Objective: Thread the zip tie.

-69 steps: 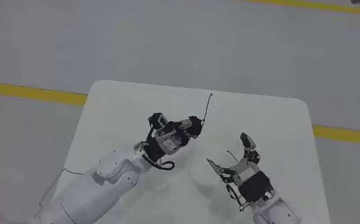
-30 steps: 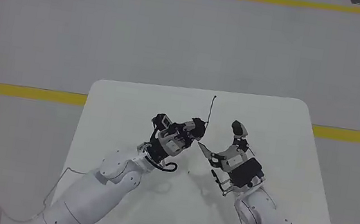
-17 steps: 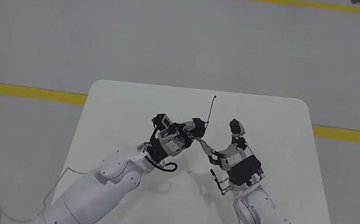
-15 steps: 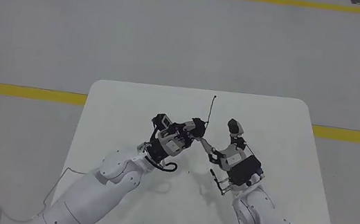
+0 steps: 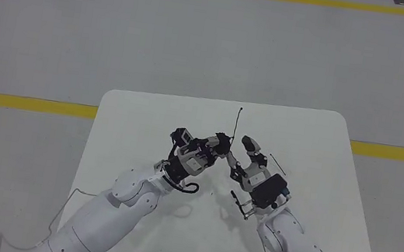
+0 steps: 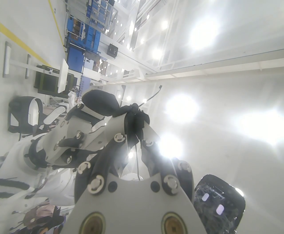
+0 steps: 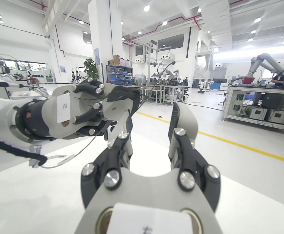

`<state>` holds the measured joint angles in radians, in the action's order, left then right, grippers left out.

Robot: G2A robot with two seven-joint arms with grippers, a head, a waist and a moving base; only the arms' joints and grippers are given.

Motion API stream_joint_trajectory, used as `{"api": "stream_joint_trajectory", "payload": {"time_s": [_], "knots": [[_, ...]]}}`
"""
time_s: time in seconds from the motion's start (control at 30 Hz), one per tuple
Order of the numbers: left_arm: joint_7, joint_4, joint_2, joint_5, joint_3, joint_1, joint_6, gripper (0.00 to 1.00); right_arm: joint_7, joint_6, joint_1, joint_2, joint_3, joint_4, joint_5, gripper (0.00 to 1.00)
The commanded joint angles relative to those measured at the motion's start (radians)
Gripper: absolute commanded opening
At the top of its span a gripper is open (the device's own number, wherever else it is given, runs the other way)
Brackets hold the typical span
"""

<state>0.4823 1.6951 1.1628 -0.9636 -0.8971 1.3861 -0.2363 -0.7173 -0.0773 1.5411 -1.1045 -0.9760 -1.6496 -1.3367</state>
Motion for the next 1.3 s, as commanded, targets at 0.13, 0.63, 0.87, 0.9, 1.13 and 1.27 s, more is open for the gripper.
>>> {"api": "stream_joint_trajectory", "payload": {"time_s": [0.13,0.63,0.87,0.9,1.13,1.27], "knots": [[0.0,0.0,0.0,0.0,0.0,0.0,0.0,0.0,0.003,0.001,-0.002,-0.008,0.0,0.002,-0.004,0.3],[0.0,0.0,0.0,0.0,0.0,0.0,0.0,0.0,0.022,0.016,-0.006,-0.027,-0.011,0.005,-0.007,0.14],[0.0,0.0,0.0,0.0,0.0,0.0,0.0,0.0,0.019,-0.003,-0.006,-0.033,-0.013,-0.001,-0.021,0.17],[0.0,0.0,0.0,0.0,0.0,0.0,0.0,0.0,0.019,-0.005,-0.006,-0.034,-0.013,-0.002,-0.023,0.17],[0.0,0.0,0.0,0.0,0.0,0.0,0.0,0.0,0.017,-0.015,-0.003,-0.04,-0.015,0.0,-0.034,0.15],[0.0,0.0,0.0,0.0,0.0,0.0,0.0,0.0,0.013,-0.017,-0.002,-0.043,-0.018,0.001,-0.039,0.13]]}}
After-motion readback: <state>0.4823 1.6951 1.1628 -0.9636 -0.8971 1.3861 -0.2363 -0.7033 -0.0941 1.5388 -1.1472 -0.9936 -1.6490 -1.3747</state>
